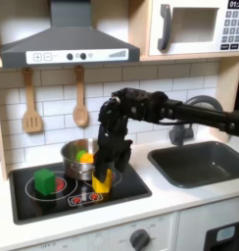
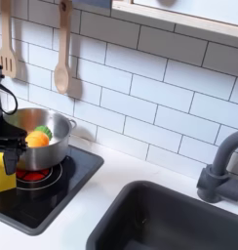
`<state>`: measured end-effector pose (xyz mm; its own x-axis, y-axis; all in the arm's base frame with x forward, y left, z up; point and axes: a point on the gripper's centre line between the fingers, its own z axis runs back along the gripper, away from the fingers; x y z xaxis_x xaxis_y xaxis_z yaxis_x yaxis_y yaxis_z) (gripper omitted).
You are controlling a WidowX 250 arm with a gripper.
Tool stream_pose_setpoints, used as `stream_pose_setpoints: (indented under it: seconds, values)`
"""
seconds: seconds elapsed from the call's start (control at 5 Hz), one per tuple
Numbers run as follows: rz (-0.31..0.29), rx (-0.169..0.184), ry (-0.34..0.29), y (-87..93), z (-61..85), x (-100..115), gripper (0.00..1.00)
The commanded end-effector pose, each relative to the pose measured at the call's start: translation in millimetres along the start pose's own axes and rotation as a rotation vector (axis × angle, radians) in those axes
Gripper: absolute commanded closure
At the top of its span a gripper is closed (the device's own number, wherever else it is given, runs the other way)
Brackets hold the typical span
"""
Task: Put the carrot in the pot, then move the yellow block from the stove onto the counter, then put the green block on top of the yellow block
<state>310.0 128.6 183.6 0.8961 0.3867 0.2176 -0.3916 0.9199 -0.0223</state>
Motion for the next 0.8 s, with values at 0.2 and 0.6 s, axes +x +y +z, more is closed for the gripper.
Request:
stream_pose_setpoints:
  seconds: [0.2, 0.6]
  values:
    - [0.001, 0.033, 0.041, 6.4, -10.0, 6.8, 0.0]
    - [-0.004, 0.036, 0.045, 8.0, -13.3, 10.1, 0.0]
